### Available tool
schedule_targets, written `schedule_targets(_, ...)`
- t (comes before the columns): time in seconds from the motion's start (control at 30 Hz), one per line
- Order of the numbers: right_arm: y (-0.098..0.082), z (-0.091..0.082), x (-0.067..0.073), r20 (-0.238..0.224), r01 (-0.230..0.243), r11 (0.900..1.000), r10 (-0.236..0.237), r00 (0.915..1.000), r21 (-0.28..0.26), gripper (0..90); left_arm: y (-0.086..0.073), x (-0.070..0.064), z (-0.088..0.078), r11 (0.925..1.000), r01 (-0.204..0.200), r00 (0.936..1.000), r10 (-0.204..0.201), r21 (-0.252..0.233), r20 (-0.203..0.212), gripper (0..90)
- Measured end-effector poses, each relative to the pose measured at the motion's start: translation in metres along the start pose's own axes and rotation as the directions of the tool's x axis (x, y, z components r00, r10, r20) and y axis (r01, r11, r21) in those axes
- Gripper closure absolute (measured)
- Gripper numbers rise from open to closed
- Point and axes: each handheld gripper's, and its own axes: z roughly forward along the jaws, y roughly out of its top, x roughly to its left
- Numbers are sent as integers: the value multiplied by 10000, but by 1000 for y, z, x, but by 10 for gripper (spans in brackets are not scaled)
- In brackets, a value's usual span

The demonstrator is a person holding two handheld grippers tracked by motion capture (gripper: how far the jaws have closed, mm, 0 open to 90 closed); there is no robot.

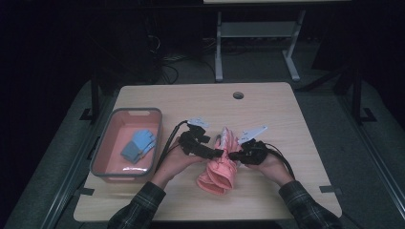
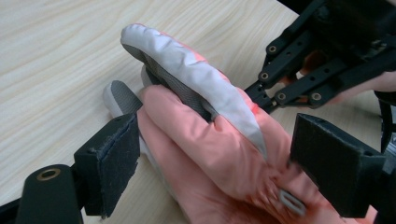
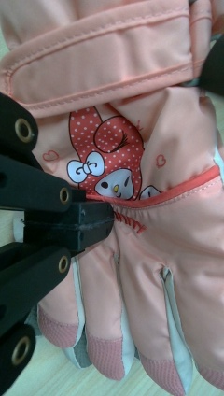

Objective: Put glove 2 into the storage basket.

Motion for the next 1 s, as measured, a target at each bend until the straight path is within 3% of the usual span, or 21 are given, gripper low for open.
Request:
schedule_targets(0.23,1,1,1,54,62,9999,-62,10000,81,900,-2,5,14,9993,305,9994,-308,216,140,136)
schedule_targets(0.3,1,2,2,82,63,9999,-64,9999,98,900,-4,7,17,9991,221,9997,-223,359,74,129)
schedule_targets(0.47,0,3,2,116,166,9996,-168,9998,210,900,-15,18,25,9969,518,9971,-549,593,521,126)
schedule_targets(0.6,0,4,3,144,191,9994,-195,9997,273,900,-23,29,32,9935,962,9868,-1031,601,1251,125)
schedule_targets(0.7,0,5,4,226,304,9989,-312,9993,354,900,-30,37,39,9873,1399,9727,-1513,752,1760,124)
schedule_targets(0.8,0,6,5,234,293,9987,-303,9993,418,900,-32,38,42,9874,1367,9710,-1496,803,1866,124)
schedule_targets(0.87,0,6,5,264,356,9984,-368,9990,445,900,-34,40,45,9853,1452,9663,-1607,896,2013,124)
schedule_targets(1.0,0,7,5,276,423,9981,-435,9987,440,900,-35,39,47,9884,1324,9675,-1453,751,2070,125)
